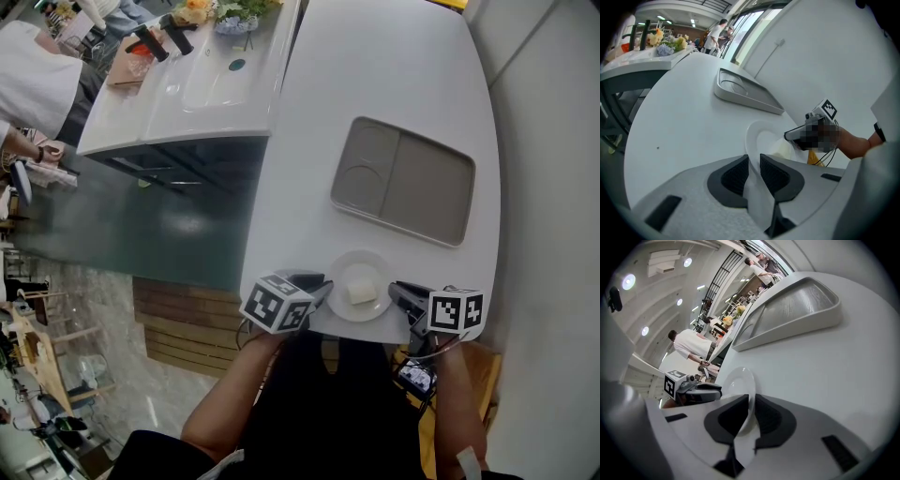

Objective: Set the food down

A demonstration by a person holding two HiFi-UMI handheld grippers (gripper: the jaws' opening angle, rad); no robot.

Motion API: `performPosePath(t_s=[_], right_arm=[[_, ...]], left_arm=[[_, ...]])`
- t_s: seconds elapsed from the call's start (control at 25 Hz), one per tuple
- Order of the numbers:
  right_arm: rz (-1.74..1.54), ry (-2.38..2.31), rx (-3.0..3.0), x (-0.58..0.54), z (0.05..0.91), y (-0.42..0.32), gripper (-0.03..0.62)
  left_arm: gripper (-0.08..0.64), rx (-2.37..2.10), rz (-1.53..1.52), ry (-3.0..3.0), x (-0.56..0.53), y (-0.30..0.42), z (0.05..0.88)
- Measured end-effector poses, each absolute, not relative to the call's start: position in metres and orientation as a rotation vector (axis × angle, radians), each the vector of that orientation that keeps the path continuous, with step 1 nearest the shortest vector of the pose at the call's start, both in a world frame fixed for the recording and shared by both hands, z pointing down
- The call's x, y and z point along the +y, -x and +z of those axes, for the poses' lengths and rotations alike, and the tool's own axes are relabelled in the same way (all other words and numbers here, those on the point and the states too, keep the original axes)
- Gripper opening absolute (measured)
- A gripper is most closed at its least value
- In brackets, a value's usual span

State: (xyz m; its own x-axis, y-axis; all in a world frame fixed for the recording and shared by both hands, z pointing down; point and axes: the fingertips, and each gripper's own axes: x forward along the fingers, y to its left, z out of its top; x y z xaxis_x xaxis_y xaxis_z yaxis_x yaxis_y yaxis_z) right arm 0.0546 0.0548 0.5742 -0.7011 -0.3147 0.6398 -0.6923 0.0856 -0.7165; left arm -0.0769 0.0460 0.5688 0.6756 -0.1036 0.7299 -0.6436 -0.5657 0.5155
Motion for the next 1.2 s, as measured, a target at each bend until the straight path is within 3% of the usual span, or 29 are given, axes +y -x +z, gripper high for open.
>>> performPosePath(t_s=[1.2], right_arm=[[1.867, -1.038, -2.032, 0.0483, 0.5669, -0.0604, 0.020]], left_arm=[[0.041, -0.542, 0.789, -1.975, 0.0399, 0.0765, 0.5640]])
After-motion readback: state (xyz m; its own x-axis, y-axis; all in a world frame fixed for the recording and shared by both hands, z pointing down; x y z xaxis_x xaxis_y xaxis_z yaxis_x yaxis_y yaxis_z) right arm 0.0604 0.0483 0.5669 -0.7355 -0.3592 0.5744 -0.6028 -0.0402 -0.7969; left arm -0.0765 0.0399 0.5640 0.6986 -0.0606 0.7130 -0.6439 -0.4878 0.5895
